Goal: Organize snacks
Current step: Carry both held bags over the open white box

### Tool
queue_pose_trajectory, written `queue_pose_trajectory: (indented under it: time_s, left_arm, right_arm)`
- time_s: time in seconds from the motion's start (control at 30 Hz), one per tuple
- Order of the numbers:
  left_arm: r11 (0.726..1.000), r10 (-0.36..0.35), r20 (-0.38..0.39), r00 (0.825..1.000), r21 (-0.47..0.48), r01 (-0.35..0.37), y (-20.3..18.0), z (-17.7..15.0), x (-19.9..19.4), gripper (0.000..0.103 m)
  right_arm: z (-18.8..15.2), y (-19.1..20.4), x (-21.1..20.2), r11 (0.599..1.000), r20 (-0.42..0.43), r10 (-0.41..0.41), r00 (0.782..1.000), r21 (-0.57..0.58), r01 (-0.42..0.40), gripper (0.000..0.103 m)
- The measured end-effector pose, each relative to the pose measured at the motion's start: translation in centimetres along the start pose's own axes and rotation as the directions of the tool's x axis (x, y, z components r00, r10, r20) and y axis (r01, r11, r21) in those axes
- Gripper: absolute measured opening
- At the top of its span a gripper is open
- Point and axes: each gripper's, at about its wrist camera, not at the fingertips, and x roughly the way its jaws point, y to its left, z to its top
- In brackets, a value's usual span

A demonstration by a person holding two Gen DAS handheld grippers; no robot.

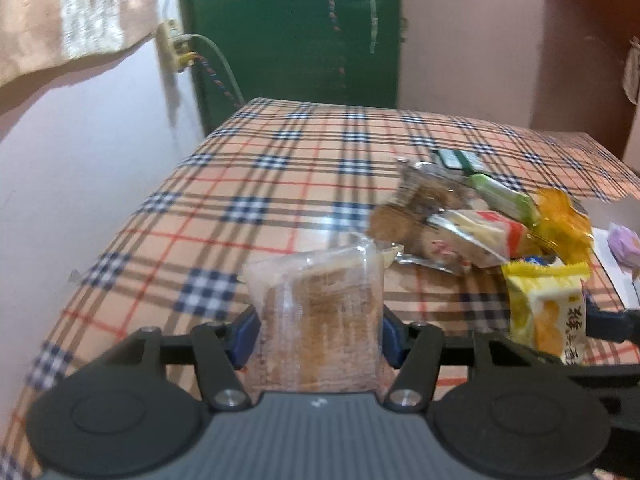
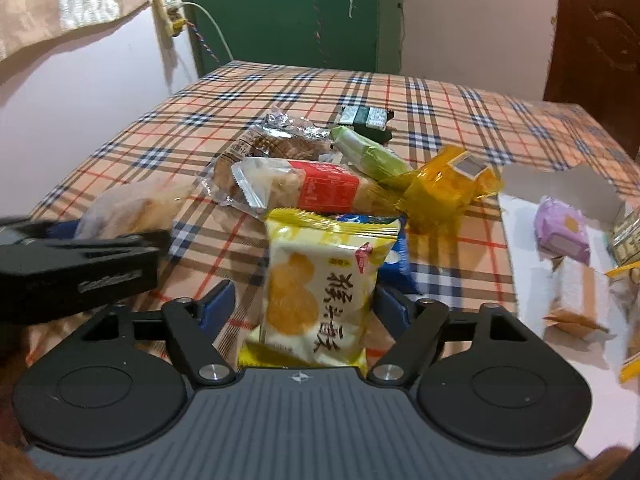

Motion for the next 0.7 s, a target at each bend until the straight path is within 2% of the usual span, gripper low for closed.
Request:
queue_pose_trajectory:
  time_s: [0.03, 0.07, 0.13, 0.37, 0.7]
  left_arm:
    - [1.000, 0.003, 0.001, 1.000, -0.001, -0.003, 0.0, -0.1, -0.1, 0.059]
    - [1.000, 0.006, 0.001, 1.000, -0.005, -0.006, 0.1, -0.1, -0.1, 0.059]
    - [1.000, 0.012, 0.002, 1.000, -0.015, -0.012, 0.2, -0.2, -0.2, 0.059]
    - [0.999, 0.013, -0.001, 1.000, -0.041, -0.013, 0.1, -0.5, -1.1, 0.058]
    - [0.998, 0.026, 0.007, 1.000, -0.060, -0.026, -0.7, -1.4, -4.2, 0.058]
  right_arm:
    - [0.1, 0.0, 0.4, 1.000, -0.006, -0.001, 1.000, 0.011, 0.001, 0.081]
    - [0.2, 0.1, 0.7, 1.000, -0.012, -0.006, 1.000, 0.014, 0.006, 0.069]
    - [0.1, 0.2, 1.1, 1.000, -0.013, -0.003, 1.000, 0.014, 0.004, 0.067]
    - [-0.1, -0.3, -0.2, 1.000, -0.002, 0.015, 1.000, 0.003, -0.015, 0.066]
    - [-0.1, -1.6, -5.3, 0.999, 0.051, 0.038, 0.998, 0.004, -0.039, 0.066]
